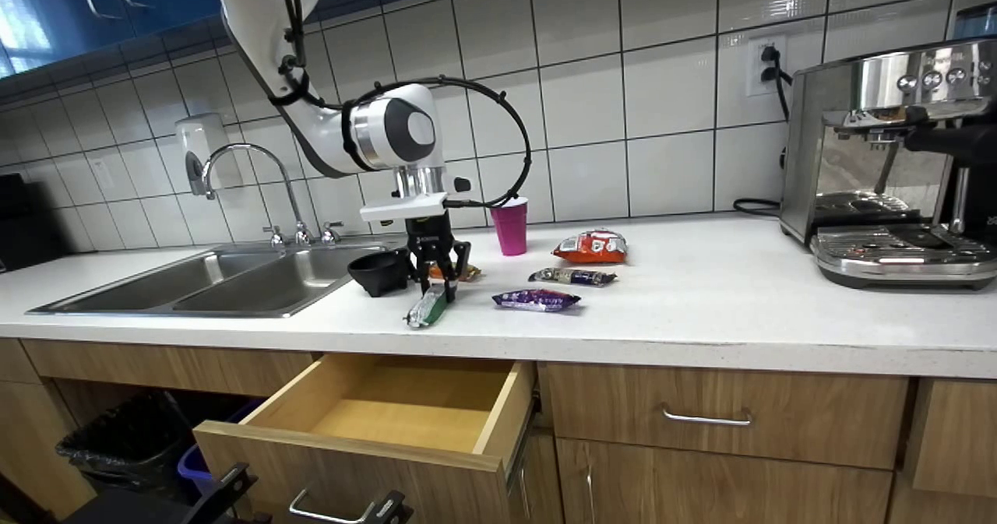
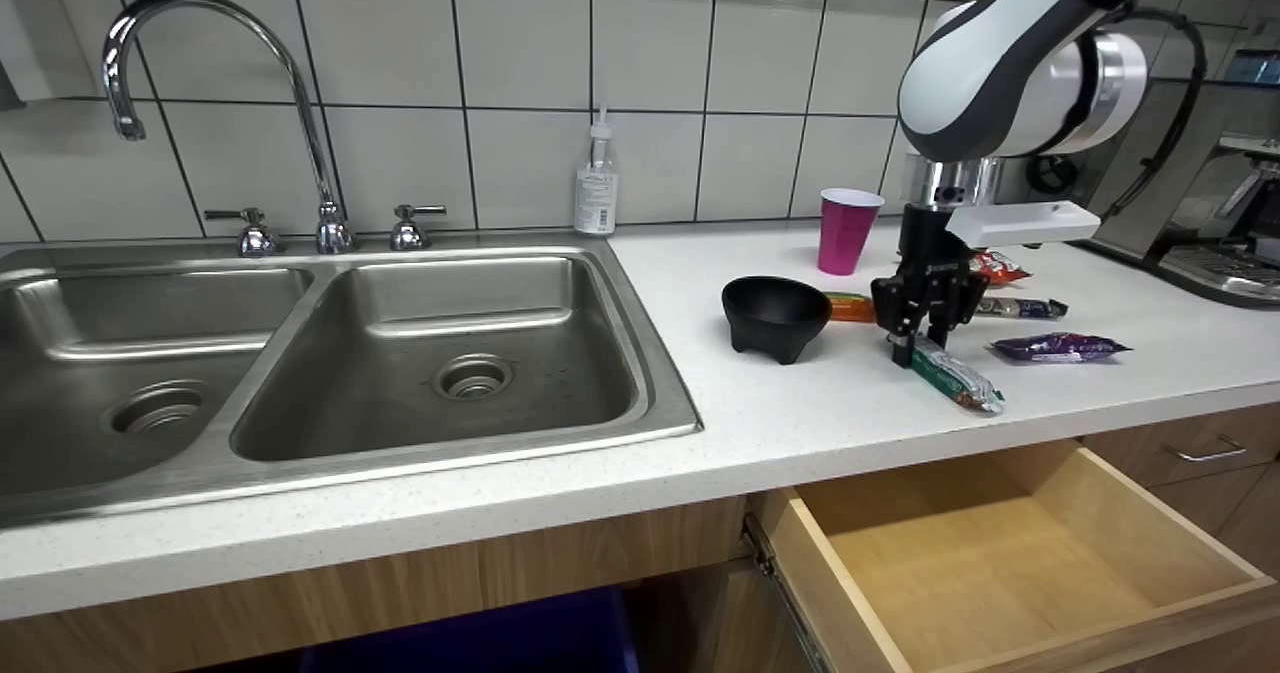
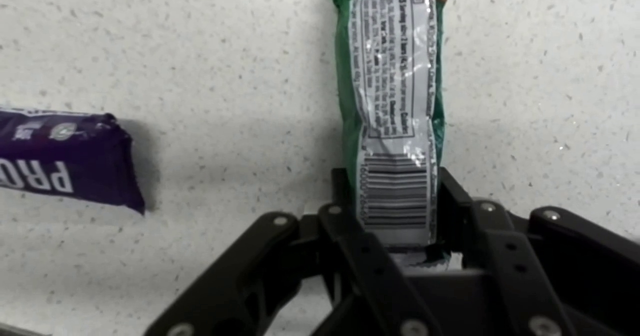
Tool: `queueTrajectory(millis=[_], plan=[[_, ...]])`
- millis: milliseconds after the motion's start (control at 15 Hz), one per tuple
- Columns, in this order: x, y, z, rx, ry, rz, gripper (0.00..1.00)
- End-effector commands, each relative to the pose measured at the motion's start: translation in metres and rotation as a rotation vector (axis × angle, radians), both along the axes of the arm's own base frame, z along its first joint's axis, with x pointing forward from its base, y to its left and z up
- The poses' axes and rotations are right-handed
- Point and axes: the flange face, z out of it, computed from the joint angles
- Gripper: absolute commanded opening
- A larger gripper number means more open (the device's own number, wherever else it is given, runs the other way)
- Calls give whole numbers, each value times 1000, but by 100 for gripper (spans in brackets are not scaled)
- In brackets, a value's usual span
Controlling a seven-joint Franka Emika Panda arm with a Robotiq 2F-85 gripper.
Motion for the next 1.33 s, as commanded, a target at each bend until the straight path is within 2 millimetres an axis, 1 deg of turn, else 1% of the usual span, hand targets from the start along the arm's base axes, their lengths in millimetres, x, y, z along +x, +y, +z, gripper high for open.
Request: queueTrajectory(millis=[0, 133, 400, 733, 1000, 1267], plan=[[-14, 3, 19, -4, -24, 9, 18], [-23, 2, 26, -1, -32, 14, 18], [-50, 3, 36, 2, -33, 15, 18], [-85, 3, 42, 14, -20, -44, 18], [-113, 3, 42, 30, -21, -121, 18], [-141, 4, 41, 62, -39, -243, 18]])
